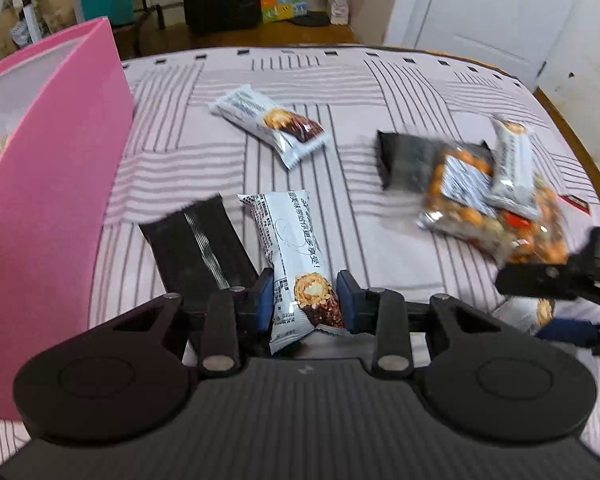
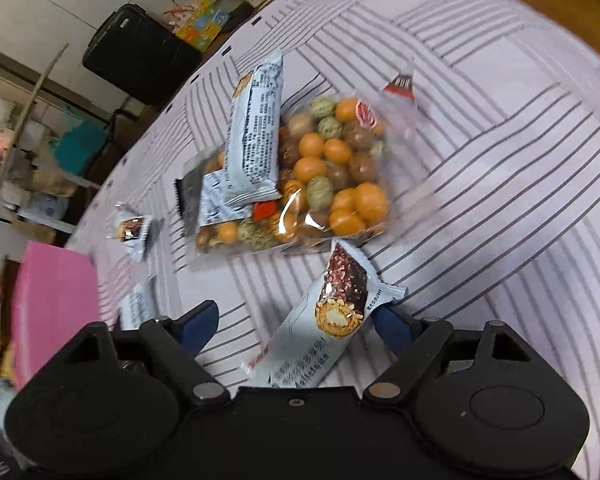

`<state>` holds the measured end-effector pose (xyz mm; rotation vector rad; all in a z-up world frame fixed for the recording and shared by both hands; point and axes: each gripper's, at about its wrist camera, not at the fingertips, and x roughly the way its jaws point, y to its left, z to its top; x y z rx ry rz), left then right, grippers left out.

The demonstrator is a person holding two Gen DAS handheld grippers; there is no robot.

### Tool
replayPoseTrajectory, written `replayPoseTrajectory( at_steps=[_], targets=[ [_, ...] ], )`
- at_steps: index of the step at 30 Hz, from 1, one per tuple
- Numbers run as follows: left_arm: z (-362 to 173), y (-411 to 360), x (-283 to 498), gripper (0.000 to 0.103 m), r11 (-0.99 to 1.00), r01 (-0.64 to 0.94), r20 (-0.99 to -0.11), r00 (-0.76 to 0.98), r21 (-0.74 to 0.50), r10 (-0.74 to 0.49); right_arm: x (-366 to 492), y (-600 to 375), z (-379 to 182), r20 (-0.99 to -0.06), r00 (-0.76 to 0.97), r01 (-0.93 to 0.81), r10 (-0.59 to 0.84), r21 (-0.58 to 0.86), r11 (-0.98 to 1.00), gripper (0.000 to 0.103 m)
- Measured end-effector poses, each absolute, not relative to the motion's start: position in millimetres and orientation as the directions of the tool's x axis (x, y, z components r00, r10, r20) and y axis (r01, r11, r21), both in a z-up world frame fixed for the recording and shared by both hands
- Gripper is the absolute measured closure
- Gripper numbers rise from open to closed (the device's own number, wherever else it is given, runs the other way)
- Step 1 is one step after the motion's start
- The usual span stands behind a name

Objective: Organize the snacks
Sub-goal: 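Grasp a white wafer-roll packet with the left tool while the right tool grasps another, then carry both wafer packets over the pink box with both tools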

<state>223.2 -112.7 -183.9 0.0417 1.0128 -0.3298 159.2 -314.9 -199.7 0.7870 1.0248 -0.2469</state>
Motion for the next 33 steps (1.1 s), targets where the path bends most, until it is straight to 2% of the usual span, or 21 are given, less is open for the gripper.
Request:
replayPoseTrajectory(
  at_steps=[1, 3, 5, 9, 11, 17, 19, 21, 23, 24, 25, 26, 27, 33],
  targets=[
    [-184.8, -112.9, 221.7, 0.071, 0.948, 0.290, -0.846, 0.465, -0.132, -0.260, 158.6, -312.8, -198.3, -0.845, 0.513, 0.526, 0.150, 0.448, 0.723, 0.021],
    [-189.1, -111.7, 220.0, 0.072, 0.947, 0.275, -0.863, 0.424, -0.168, -0.276, 159.6, -301.5, -196.4, -0.864, 0.495, 0.507, 0.092, 0.373, 0.778, 0.038],
    [-189.3, -110.2, 217.8, 0.071, 0.948, 0.269, -0.861, 0.427, -0.170, -0.275, 159.1, -290.8, -195.5, -0.877, 0.479, 0.465, 0.029, 0.282, 0.839, 0.048],
    [-189.2, -105.0, 220.4, 0.069, 0.950, 0.247, -0.866, 0.413, -0.193, -0.283, 156.0, -283.1, -193.0, -0.873, 0.479, 0.373, 0.088, 0.293, 0.881, 0.062],
    [-189.2, -100.7, 222.7, 0.069, 0.951, 0.226, -0.868, 0.404, -0.212, -0.290, 156.6, -273.6, -191.0, -0.869, 0.484, 0.318, 0.105, 0.286, 0.904, 0.064],
    [-189.6, -95.1, 224.4, 0.073, 0.953, 0.203, -0.869, 0.402, -0.223, -0.289, 171.0, -231.3, -188.6, -0.855, 0.512, 0.040, 0.083, 0.119, 0.992, 0.064],
    [-189.0, -96.0, 223.1, 0.074, 0.953, 0.208, -0.865, 0.408, -0.222, -0.291, 173.4, -228.0, -189.9, -0.852, 0.518, 0.020, 0.076, 0.101, 0.995, 0.064],
    [-188.8, -98.0, 222.4, 0.074, 0.952, 0.221, -0.863, 0.414, -0.213, -0.289, 179.9, -228.9, -195.3, -0.866, 0.494, 0.031, 0.073, 0.101, 0.994, 0.052],
    [-189.0, -98.7, 222.0, 0.074, 0.952, 0.223, -0.862, 0.418, -0.209, -0.287, 181.9, -232.3, -198.7, -0.876, 0.479, 0.055, 0.060, 0.098, 0.994, 0.051],
    [-189.0, -98.3, 221.7, 0.074, 0.952, 0.223, -0.862, 0.418, -0.210, -0.288, 183.0, -230.2, -199.0, -0.874, 0.482, 0.055, 0.061, 0.100, 0.993, 0.052],
    [-188.6, -98.0, 221.9, 0.074, 0.952, 0.223, -0.861, 0.418, -0.211, -0.289, 183.0, -230.9, -198.5, -0.873, 0.483, 0.053, 0.069, 0.108, 0.993, 0.058],
    [-188.8, -97.8, 221.8, 0.075, 0.952, 0.223, -0.862, 0.417, -0.212, -0.289, 183.4, -231.4, -199.1, -0.872, 0.481, 0.048, 0.088, 0.126, 0.991, 0.070],
    [-188.5, -97.5, 221.9, 0.075, 0.951, 0.223, -0.862, 0.416, -0.213, -0.291, 179.5, -233.0, -197.1, -0.870, 0.484, 0.049, 0.095, 0.135, 0.990, 0.074],
    [-184.5, -100.4, 219.7, 0.075, 0.952, 0.235, -0.874, 0.398, -0.196, -0.278, 169.7, -235.1, -182.1, -0.854, 0.506, 0.040, 0.119, 0.161, 0.986, 0.075]
  ],
)
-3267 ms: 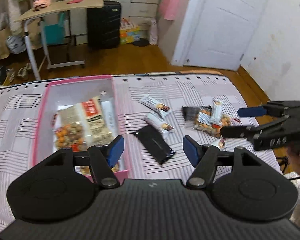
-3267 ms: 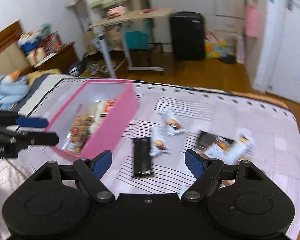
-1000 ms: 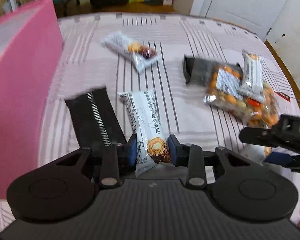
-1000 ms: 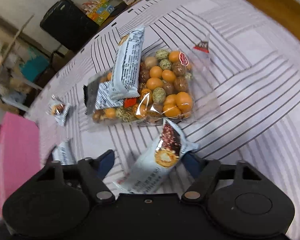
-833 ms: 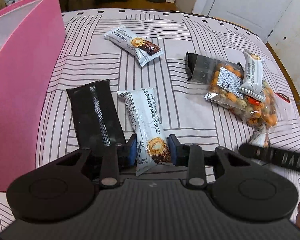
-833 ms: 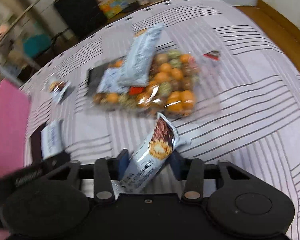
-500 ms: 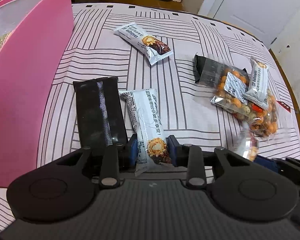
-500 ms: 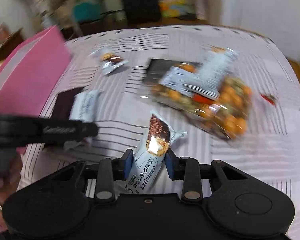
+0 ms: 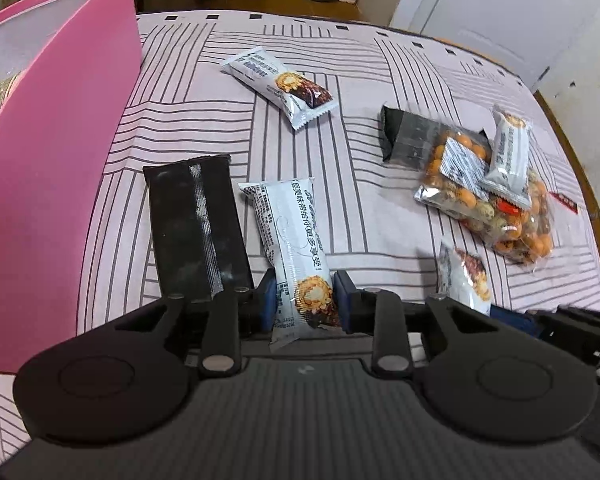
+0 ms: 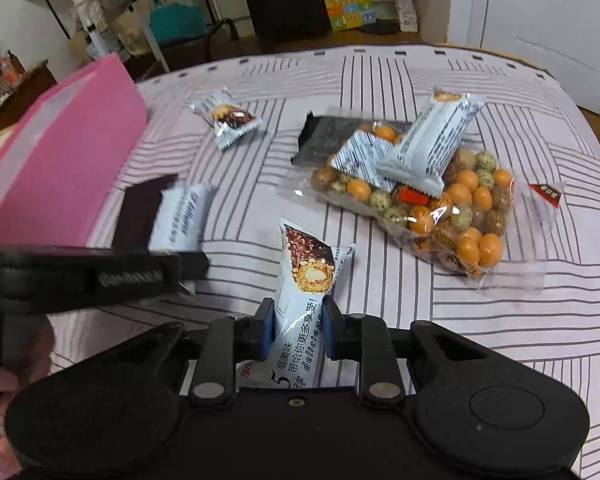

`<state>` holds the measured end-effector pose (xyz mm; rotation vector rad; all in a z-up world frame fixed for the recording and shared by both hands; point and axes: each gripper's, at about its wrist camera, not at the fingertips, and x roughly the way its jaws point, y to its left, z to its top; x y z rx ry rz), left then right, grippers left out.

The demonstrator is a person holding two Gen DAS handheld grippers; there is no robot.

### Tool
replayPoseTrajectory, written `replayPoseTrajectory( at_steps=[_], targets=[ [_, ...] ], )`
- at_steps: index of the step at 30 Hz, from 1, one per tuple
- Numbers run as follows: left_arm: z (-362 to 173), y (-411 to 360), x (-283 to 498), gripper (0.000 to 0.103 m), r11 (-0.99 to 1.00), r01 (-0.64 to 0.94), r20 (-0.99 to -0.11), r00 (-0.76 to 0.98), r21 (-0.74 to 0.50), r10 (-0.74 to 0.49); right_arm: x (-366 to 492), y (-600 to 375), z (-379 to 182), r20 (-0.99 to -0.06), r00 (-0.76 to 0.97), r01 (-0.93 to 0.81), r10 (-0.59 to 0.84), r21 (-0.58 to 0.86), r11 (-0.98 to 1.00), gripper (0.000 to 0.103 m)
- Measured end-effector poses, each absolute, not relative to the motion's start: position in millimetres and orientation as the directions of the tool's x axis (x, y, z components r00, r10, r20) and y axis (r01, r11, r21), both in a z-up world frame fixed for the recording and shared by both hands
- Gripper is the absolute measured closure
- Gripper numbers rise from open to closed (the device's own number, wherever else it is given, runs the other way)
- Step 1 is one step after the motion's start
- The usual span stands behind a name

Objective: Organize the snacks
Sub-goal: 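Carry both wafer packets over the pink box with both tools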

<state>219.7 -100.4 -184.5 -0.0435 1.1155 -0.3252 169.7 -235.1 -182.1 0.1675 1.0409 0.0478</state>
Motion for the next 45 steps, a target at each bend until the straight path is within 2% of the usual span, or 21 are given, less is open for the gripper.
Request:
replayPoseTrajectory(
  at_steps=[12, 18, 21, 31, 45],
  targets=[
    [-158.8, -89.3, 196.6, 0.075, 0.950, 0.261, -0.888, 0.376, -0.175, -0.266, 151.0, -232.7, -161.7, -0.843, 0.517, -0.009, 0.149, 0.169, 0.986, 0.075],
    [-154.0, -71.6, 177.9, 0.075, 0.945, 0.252, -0.903, 0.321, -0.210, -0.286, 118.0, -232.7, -153.9, -0.819, 0.535, -0.011, 0.207, 0.238, 0.971, 0.075],
    [-146.5, -63.5, 164.8, 0.075, 0.942, 0.269, -0.903, 0.322, -0.202, -0.286, 103.4, -228.5, -143.1, -0.805, 0.556, -0.029, 0.206, 0.228, 0.973, 0.075],
    [-94.6, -22.6, 127.2, 0.075, 0.923, 0.350, -0.875, 0.381, -0.162, -0.298, 76.2, -198.4, -96.0, -0.778, 0.567, -0.149, 0.270, 0.226, 0.963, 0.075],
    [-43.5, 58.7, 102.4, 0.075, 0.937, 0.315, -0.825, 0.482, -0.153, -0.297, 59.4, -122.1, -27.9, -0.720, 0.567, -0.369, 0.400, 0.213, 0.905, 0.075]
  ],
)
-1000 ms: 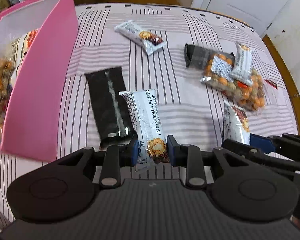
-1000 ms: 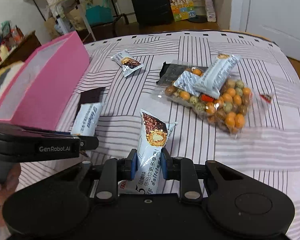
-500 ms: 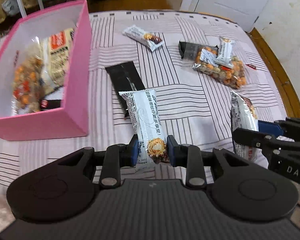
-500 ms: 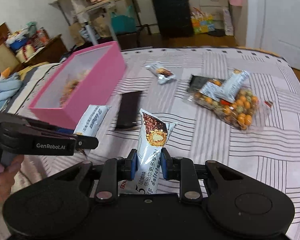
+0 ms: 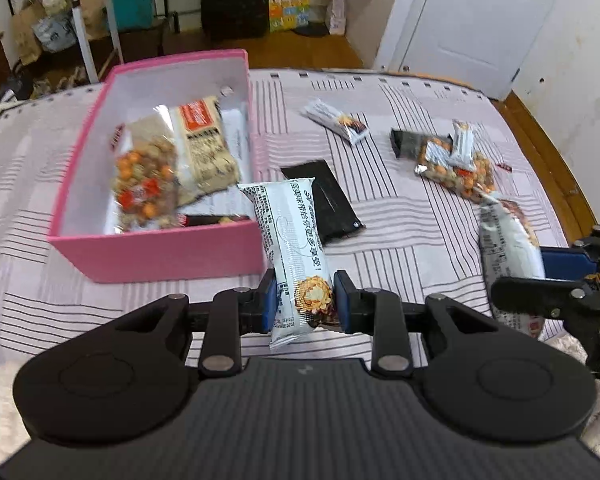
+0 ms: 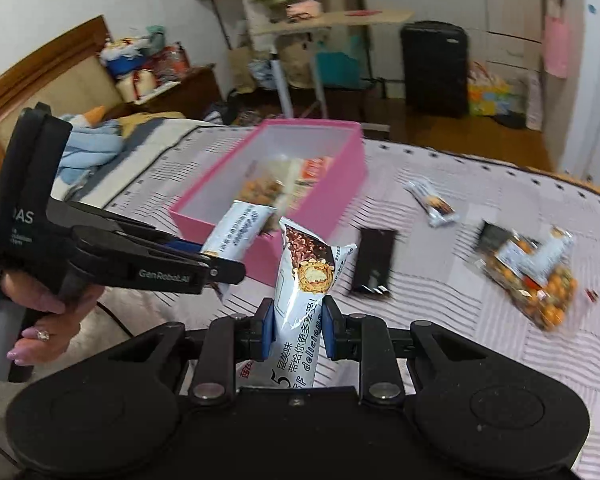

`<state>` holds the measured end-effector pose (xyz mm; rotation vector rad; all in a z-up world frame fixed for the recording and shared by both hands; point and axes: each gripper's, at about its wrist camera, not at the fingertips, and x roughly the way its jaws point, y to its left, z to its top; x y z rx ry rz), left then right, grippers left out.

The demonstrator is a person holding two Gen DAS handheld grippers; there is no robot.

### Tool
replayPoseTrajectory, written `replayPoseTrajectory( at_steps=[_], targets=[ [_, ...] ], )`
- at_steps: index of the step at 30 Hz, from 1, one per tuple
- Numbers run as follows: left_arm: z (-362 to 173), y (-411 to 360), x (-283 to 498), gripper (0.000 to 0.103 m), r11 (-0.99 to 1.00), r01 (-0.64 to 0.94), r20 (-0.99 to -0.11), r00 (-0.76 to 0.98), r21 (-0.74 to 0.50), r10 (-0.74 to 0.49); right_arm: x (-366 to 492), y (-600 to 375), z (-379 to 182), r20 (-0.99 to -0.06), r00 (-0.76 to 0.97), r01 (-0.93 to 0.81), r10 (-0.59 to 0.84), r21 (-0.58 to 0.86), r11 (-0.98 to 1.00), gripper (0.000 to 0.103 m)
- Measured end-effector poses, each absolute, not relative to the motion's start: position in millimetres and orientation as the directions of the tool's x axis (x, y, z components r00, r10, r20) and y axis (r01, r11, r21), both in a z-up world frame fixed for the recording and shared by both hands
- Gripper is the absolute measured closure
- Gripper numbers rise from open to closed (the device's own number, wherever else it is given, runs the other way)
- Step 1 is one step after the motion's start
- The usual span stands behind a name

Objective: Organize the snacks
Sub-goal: 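Carry both wafer packets over the pink box with both tools, then open both tools to drop the wafer packets into the box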

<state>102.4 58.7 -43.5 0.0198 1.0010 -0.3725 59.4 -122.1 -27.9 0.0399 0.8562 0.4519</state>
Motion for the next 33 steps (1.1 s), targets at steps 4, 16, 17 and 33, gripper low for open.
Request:
replayPoseTrajectory(
  at_steps=[4, 16, 17, 33],
  targets=[
    [-28.6, 79.0, 102.7, 0.075, 0.945, 0.290, -0.796, 0.530, -0.152, -0.291, 68.5, -94.7, -20.3, -0.706, 0.568, -0.427, 0.422, 0.185, 0.885, 0.075],
    [-26.8, 126.7, 137.6, 0.075, 0.964, 0.161, -0.752, 0.603, -0.212, -0.266, 132.6, -51.0, -36.8, -0.652, 0.579, -0.475, 0.489, 0.217, 0.853, 0.075],
    [-28.3, 128.5, 144.0, 0.075, 0.965, 0.155, -0.752, 0.604, -0.213, -0.263, 141.5, -46.9, -38.5, -0.655, 0.575, -0.483, 0.490, 0.212, 0.850, 0.075],
    [-87.6, 157.8, 270.2, 0.075, 0.975, 0.059, -0.814, 0.541, -0.215, -0.212, 258.1, -2.3, -93.3, -0.694, 0.563, -0.501, 0.449, 0.145, 0.853, 0.075]
  ],
)
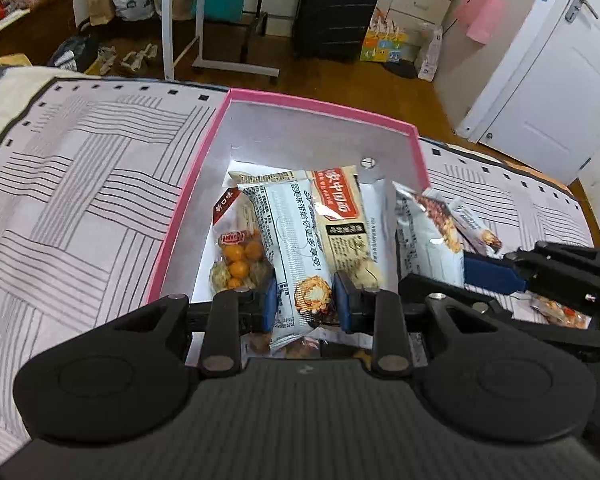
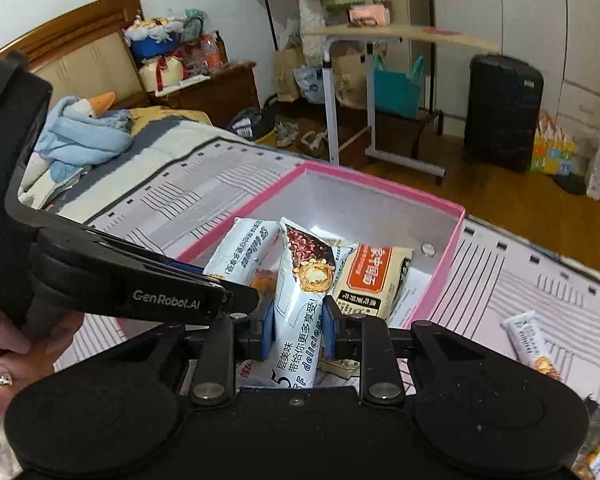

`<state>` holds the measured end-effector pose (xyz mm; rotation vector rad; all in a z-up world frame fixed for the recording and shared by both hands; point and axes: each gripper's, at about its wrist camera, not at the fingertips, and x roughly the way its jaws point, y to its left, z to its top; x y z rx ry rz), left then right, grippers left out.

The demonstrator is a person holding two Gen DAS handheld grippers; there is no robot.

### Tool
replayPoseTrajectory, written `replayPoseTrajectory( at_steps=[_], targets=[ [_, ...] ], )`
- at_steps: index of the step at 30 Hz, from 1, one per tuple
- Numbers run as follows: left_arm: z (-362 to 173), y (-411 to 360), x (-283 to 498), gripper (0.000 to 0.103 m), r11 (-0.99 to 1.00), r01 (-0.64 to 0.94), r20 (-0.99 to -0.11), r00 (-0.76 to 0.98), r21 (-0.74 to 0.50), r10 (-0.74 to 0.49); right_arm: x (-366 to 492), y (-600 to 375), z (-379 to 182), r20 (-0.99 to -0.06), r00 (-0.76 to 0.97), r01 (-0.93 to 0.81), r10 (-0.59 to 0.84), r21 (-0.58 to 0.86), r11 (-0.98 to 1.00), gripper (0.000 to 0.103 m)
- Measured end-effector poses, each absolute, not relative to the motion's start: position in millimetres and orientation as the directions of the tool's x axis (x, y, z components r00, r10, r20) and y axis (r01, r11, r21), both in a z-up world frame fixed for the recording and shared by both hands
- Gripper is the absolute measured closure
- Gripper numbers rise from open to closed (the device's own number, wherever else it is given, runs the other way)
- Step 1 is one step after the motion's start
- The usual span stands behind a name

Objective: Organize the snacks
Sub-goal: 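Open both tools to drop the wafer packets into the box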

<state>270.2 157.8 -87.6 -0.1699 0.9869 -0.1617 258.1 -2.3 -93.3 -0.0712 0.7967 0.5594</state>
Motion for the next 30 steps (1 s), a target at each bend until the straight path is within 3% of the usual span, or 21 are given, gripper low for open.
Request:
replayPoseTrajectory(
  at_steps=[14, 21, 27, 30],
  targets=[
    [-121.5, 162.7, 281.9, 0.071, 0.967, 0.056, -0.833, 0.496, -0.249, -0.243, 270.1, -11.1, -122.3, -0.711, 0.521, -0.432, 0.472, 0.257, 0.864, 0.066],
    [-95.1, 157.9, 256.9, 0.062, 0.969, 0.070, -0.808, 0.539, -0.238, -0.237, 241.0, -39.1, -76.8, -0.670, 0.576, -0.425, 0.469, 0.244, 0.872, 0.058],
    [-56.8, 142.7, 226.2, 0.061, 0.969, 0.131, -0.783, 0.571, -0.208, -0.245, 202.5, -64.7, -34.3, -0.672, 0.624, -0.434, 0.400, 0.127, 0.892, 0.054],
    [-41.5, 131.2, 212.1, 0.055, 0.966, 0.170, -0.787, 0.561, -0.196, -0.259, 183.5, -78.7, -18.2, -0.675, 0.638, -0.438, 0.372, 0.079, 0.895, 0.051]
  ],
)
